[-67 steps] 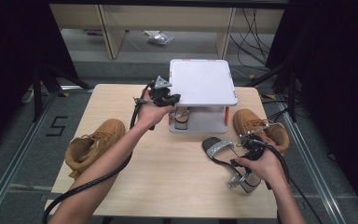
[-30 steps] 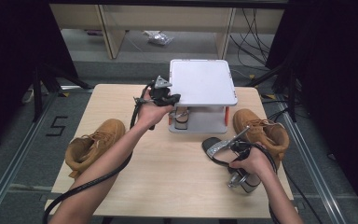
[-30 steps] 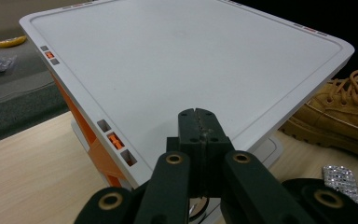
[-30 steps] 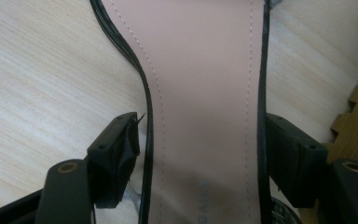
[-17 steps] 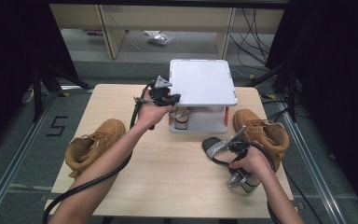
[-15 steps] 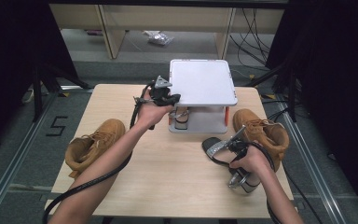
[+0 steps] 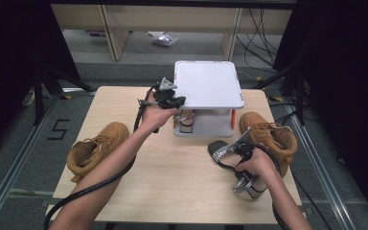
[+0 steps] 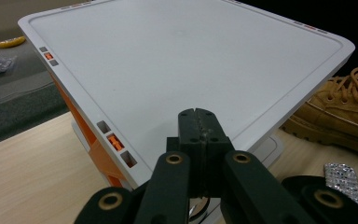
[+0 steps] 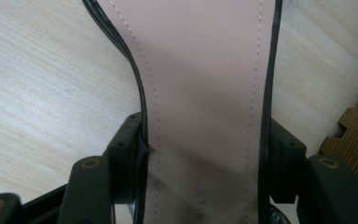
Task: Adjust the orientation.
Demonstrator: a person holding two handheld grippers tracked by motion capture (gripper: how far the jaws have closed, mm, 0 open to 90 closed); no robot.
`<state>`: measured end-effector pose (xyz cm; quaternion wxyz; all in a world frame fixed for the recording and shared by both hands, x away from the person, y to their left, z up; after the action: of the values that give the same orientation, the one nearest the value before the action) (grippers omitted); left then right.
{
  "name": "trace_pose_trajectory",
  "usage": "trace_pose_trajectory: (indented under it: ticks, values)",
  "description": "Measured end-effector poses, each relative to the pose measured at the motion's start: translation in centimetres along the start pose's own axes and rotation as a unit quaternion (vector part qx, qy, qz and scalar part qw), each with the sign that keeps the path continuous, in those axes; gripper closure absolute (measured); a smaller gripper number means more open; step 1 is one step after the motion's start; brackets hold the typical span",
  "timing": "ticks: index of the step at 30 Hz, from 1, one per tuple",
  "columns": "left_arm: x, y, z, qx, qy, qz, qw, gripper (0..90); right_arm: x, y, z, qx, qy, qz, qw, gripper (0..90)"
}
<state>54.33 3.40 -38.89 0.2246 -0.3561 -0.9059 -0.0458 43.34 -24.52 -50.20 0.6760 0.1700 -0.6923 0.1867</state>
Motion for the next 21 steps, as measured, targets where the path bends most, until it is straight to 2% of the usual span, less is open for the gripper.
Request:
trace_pose_trajectory:
  ticks: [1, 2, 4, 5, 6, 8, 10, 12, 13, 16, 19, 20, 21]
  values:
    - [0.00, 0.00, 0.00, 0.000, 0.000, 0.000, 1.0000, 89.9, 0.05, 0.16, -0.03, -0.004, 0.005, 0.002, 1.0000, 42.0]
    - [0.01, 0.01, 0.00, 0.000, 0.000, 0.000, 1.0000, 89.8, 0.03, 0.04, -0.08, 0.005, 0.005, 0.000, 1.0000, 41.6]
    - [0.00, 0.00, 0.00, 0.000, 0.000, 0.000, 1.0000, 89.8, 0.13, 0.24, -0.12, -0.006, 0.005, -0.004, 1.0000, 39.6]
    - [0.00, 0.00, 0.00, 0.000, 0.000, 0.000, 1.0000, 89.8, 0.01, 0.16, -0.21, -0.001, -0.003, -0.004, 1.0000, 38.7]
    - [0.07, 0.06, -0.01, -0.006, 0.005, -0.002, 1.0000, 89.8, -0.13, 0.14, -0.26, 0.001, -0.006, -0.005, 1.0000, 39.0]
    - [0.00, 0.00, -0.01, 0.001, 0.000, -0.001, 1.0000, 89.9, -0.25, -0.05, -0.30, 0.007, -0.003, -0.006, 1.0000, 42.2]
    - [0.00, 0.01, -0.01, 0.000, 0.000, 0.000, 1.0000, 89.8, -0.13, 0.05, -0.24, -0.009, 0.000, -0.004, 1.0000, 42.9]
    - [0.00, 0.00, -0.02, 0.001, 0.001, -0.001, 1.0000, 89.8, -0.16, -0.01, -0.23, -0.022, -0.010, -0.001, 0.9997, 43.6]
    - [0.00, 0.02, -0.04, 0.000, 0.002, 0.000, 1.0000, 89.9, -0.01, 0.25, -0.19, -0.039, -0.003, -0.013, 0.9992, 43.7]
    - [-0.02, 0.02, 0.00, 0.000, 0.000, 0.001, 1.0000, 89.8, 0.19, 0.54, -0.20, -0.074, -0.009, -0.023, 0.9970, 43.8]
    - [0.04, 0.09, -0.02, -0.008, 0.006, 0.000, 1.0000, 89.8, 0.53, 0.79, -0.04, -0.082, -0.021, -0.025, 0.9961, 43.8]
    - [-0.10, 0.06, -0.06, -0.003, 0.001, 0.003, 1.0000, 89.8, 0.59, 0.82, 0.03, -0.090, -0.030, -0.026, 0.9951, 43.9]
    - [-0.06, 0.11, -0.06, -0.007, 0.005, 0.002, 1.0000, 89.9, 0.68, 0.84, 0.09, -0.098, -0.035, -0.030, 0.9942, 43.9]
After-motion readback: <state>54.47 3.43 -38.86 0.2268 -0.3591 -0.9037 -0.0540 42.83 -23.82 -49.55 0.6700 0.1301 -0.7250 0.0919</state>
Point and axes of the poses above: each handheld gripper's, and its own axes: x roughly backward along the jaws, z roughly out of its underside, y roughly to its left, the point moved 3 cm from there along -x, roughly forward along the jaws, and after that the axes turned 1 degree about z, right-handed, at the moved point
